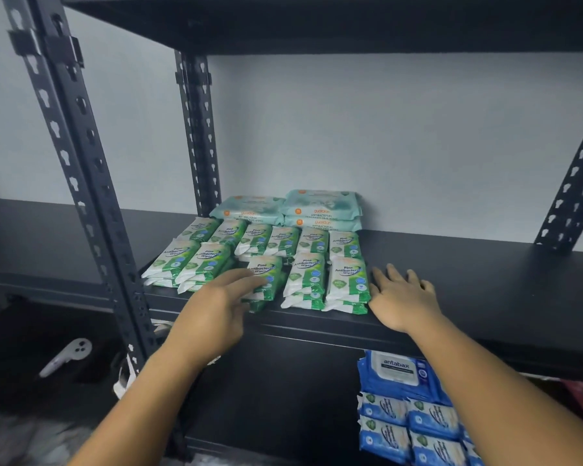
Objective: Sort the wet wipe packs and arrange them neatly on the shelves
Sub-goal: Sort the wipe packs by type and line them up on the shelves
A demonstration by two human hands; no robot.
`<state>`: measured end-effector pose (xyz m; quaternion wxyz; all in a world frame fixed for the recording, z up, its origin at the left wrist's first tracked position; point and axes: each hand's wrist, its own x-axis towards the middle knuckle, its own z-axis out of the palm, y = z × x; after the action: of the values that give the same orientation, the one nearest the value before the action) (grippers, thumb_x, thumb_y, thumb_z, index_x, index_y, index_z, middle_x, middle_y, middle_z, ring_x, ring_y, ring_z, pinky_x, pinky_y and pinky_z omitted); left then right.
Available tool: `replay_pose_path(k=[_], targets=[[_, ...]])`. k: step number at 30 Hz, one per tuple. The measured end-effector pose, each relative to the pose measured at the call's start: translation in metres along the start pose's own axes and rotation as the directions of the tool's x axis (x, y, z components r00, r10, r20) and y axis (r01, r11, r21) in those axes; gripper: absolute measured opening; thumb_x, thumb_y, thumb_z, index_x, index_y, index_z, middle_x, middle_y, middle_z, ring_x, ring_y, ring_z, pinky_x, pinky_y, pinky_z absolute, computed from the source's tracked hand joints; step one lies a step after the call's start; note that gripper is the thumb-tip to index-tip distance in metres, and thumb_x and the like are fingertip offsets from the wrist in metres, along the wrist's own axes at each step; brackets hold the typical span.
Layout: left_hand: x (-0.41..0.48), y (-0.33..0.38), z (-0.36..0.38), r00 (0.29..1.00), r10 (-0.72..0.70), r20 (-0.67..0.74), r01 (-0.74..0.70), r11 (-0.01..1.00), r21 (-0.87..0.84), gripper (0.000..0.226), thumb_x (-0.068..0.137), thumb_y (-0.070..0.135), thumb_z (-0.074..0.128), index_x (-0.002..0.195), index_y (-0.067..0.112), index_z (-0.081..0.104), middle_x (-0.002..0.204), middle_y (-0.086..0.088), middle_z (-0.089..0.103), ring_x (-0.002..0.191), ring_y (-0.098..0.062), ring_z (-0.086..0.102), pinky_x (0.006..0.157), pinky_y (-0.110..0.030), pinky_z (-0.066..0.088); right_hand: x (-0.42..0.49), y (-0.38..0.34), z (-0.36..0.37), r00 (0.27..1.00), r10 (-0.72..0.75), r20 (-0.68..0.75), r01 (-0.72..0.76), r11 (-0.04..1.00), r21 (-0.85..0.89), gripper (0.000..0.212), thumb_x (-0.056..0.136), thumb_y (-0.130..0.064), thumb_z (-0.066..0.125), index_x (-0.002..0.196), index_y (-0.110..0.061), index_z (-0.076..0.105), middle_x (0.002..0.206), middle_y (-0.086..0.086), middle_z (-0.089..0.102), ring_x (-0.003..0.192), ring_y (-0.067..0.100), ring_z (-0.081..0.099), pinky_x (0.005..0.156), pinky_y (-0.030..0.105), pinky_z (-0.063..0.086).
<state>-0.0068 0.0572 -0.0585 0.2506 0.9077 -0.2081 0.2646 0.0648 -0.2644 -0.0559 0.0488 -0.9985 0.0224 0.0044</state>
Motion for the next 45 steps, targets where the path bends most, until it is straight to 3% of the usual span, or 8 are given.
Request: replay_pose_path(k=[6, 22, 28, 31, 34, 37, 41, 45], targets=[[0.009, 0.007, 0.019, 0.989, 0.025, -0.146, -0.021, 0.999, 0.028, 0.044, 0.079, -0.003, 0.077, 0.115, 0.022, 0.073, 0.119, 0.008, 0.067, 0.1, -0.015, 0.066, 0.076, -0.03, 0.056, -0.002, 0.0, -0.002, 1.0, -0.003, -0.014, 0.003, 1.0, 0.008, 0.061, 0.101, -0.053, 0.014, 0.16, -0.036, 0.007, 0.169, -0.002, 0.003, 0.154, 0.034, 0.005, 0.122, 0.054, 0.01], [0.025, 0.001, 0.037, 0.992, -0.024, -0.125, 0.027, 0.999, 0.022, 0.041, 0.082, 0.005, 0.074, 0.118, 0.022, 0.067, 0.12, 0.009, 0.062, 0.107, -0.021, 0.061, 0.083, -0.038, 0.055, 0.001, 0.001, -0.001, 0.999, -0.007, -0.046, 0.008, 1.0, 0.029, 0.062, 0.101, -0.053, 0.017, 0.159, -0.033, 0.015, 0.169, 0.0, 0.011, 0.154, 0.034, 0.01, 0.122, 0.055, 0.013], [0.005, 0.031, 0.03, 0.976, -0.129, -0.177, 0.141, 0.989, 0.054, 0.06, 0.081, 0.005, 0.07, 0.138, 0.016, 0.055, 0.146, -0.01, 0.046, 0.133, -0.033, 0.042, 0.11, -0.044, 0.04, -0.022, 0.004, -0.001, 0.939, -0.021, -0.343, 0.144, 0.931, 0.336, 0.055, 0.101, -0.03, 0.047, 0.153, -0.015, 0.04, 0.16, 0.004, 0.036, 0.149, 0.024, 0.03, 0.123, 0.042, 0.023], [-0.018, 0.082, 0.023, 0.951, -0.043, -0.305, 0.041, 0.999, -0.013, 0.03, 0.081, 0.007, 0.061, 0.109, 0.016, 0.065, 0.108, -0.001, 0.06, 0.1, -0.025, 0.054, 0.085, -0.037, 0.048, -0.058, 0.008, 0.0, 0.938, 0.031, -0.346, 0.217, 0.725, 0.654, 0.05, 0.097, -0.013, 0.056, 0.147, -0.017, 0.051, 0.153, -0.001, 0.047, 0.139, 0.018, 0.045, 0.113, 0.024, 0.035], [-0.036, 0.133, 0.025, 0.996, -0.078, 0.049, 0.087, 0.973, -0.214, 0.008, 0.082, 0.023, 0.052, 0.085, 0.026, 0.059, 0.071, 0.009, 0.058, 0.069, -0.015, 0.054, 0.064, -0.035, 0.049, -0.106, 0.017, 0.006, 0.843, 0.184, -0.506, 0.287, 0.642, 0.711, 0.039, 0.089, -0.003, 0.057, 0.125, -0.012, 0.07, 0.121, 0.003, 0.069, 0.097, 0.021, 0.067, 0.085, 0.021, 0.052], [-0.054, 0.162, 0.049, 0.922, -0.098, 0.376, 0.21, 0.94, -0.27, 0.016, 0.086, 0.035, 0.05, 0.083, 0.027, 0.063, 0.072, 0.009, 0.065, 0.071, -0.014, 0.061, 0.07, -0.036, 0.055, -0.155, 0.032, 0.028, 0.673, 0.323, -0.665, 0.283, 0.719, 0.635, 0.023, 0.08, -0.005, 0.055, 0.091, -0.007, 0.075, 0.082, 0.004, 0.067, 0.072, 0.024, 0.062, 0.065, 0.029, 0.048], [-0.062, 0.17, 0.091, 0.826, -0.132, 0.548, 0.293, 0.931, -0.218, 0.017, 0.089, 0.03, 0.054, 0.097, 0.026, 0.069, 0.091, 0.008, 0.071, 0.085, -0.016, 0.065, 0.081, -0.034, 0.056, -0.189, 0.059, 0.05, 0.819, 0.481, -0.313, -0.077, 0.633, 0.77, 0.016, 0.086, -0.007, 0.059, 0.083, -0.013, 0.074, 0.079, 0.001, 0.065, 0.078, 0.023, 0.062, 0.067, 0.026, 0.043], [-0.057, 0.162, 0.13, 0.778, -0.211, 0.591, 0.392, 0.899, -0.195, 0.028, 0.092, 0.027, 0.059, 0.117, 0.018, 0.068, 0.11, 0.001, 0.071, 0.099, -0.018, 0.066, 0.092, -0.031, 0.052, -0.17, 0.098, 0.074, 0.871, 0.486, -0.077, -0.251, 0.574, 0.779, 0.022, 0.081, -0.008, 0.058, 0.089, -0.018, 0.076, 0.091, -0.001, 0.071, 0.089, 0.022, 0.065, 0.077, 0.028, 0.048]])
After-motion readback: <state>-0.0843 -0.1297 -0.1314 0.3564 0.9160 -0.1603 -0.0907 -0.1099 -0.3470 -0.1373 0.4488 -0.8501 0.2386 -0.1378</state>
